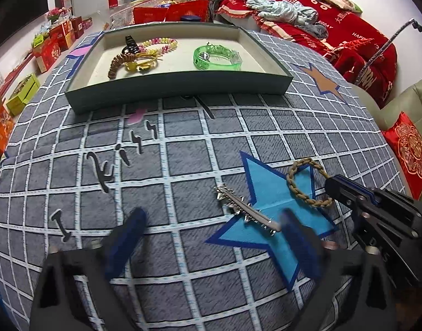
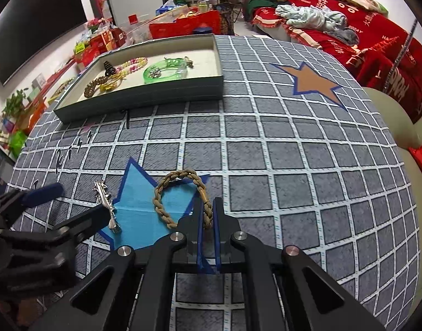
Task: Organize jewelry
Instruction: 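Grasp the silver hair clip with the left tool while the right tool grasps the braided rope bracelet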
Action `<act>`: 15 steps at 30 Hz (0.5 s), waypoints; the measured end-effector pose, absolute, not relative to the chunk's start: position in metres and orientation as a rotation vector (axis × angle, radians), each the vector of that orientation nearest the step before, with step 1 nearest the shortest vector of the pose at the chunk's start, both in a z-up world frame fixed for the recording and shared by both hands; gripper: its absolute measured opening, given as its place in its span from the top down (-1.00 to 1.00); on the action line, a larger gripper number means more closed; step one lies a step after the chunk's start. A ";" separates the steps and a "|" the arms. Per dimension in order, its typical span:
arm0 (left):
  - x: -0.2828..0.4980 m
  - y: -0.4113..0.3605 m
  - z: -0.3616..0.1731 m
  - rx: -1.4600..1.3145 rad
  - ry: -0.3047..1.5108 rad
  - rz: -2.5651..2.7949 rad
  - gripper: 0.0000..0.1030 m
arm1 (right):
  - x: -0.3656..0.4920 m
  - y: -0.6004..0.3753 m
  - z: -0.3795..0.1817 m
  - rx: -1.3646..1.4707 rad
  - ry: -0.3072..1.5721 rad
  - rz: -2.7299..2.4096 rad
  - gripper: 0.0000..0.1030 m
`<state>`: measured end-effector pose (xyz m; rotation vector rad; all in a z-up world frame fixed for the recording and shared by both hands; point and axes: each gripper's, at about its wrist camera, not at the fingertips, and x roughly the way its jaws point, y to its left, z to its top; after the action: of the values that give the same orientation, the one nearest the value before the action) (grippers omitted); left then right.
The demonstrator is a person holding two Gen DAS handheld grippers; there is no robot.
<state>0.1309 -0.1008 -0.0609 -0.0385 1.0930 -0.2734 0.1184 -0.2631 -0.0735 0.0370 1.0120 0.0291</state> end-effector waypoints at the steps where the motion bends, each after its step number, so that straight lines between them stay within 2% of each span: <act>1: 0.132 -0.103 -0.063 -0.033 1.101 -0.266 -0.99 | 0.118 -0.265 -0.073 0.041 1.011 0.028 0.86; 4: 0.131 -0.109 -0.062 0.007 1.079 -0.248 -0.91 | 0.117 -0.267 -0.072 0.046 1.008 0.028 0.86; 7: 0.131 -0.113 -0.060 0.033 1.066 -0.254 -0.66 | 0.116 -0.268 -0.072 0.047 1.005 0.029 0.86; 8: 0.131 -0.115 -0.058 0.053 1.059 -0.260 -0.54 | 0.116 -0.267 -0.071 0.048 1.004 0.030 0.86; 9: 0.131 -0.117 -0.058 0.073 1.055 -0.267 -0.22 | 0.116 -0.267 -0.071 0.048 1.003 0.031 0.86; 13: 0.128 -0.120 -0.059 0.108 1.040 -0.331 0.38 | 0.116 -0.266 -0.070 0.047 1.003 0.032 0.86; 15: 0.127 -0.117 -0.060 0.093 1.037 -0.369 0.38 | 0.115 -0.265 -0.069 0.049 1.001 0.033 0.86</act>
<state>0.1273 -0.1168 -0.0597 0.0928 1.0372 -0.3690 0.1154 -0.2648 -0.0692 0.0492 1.0010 0.0330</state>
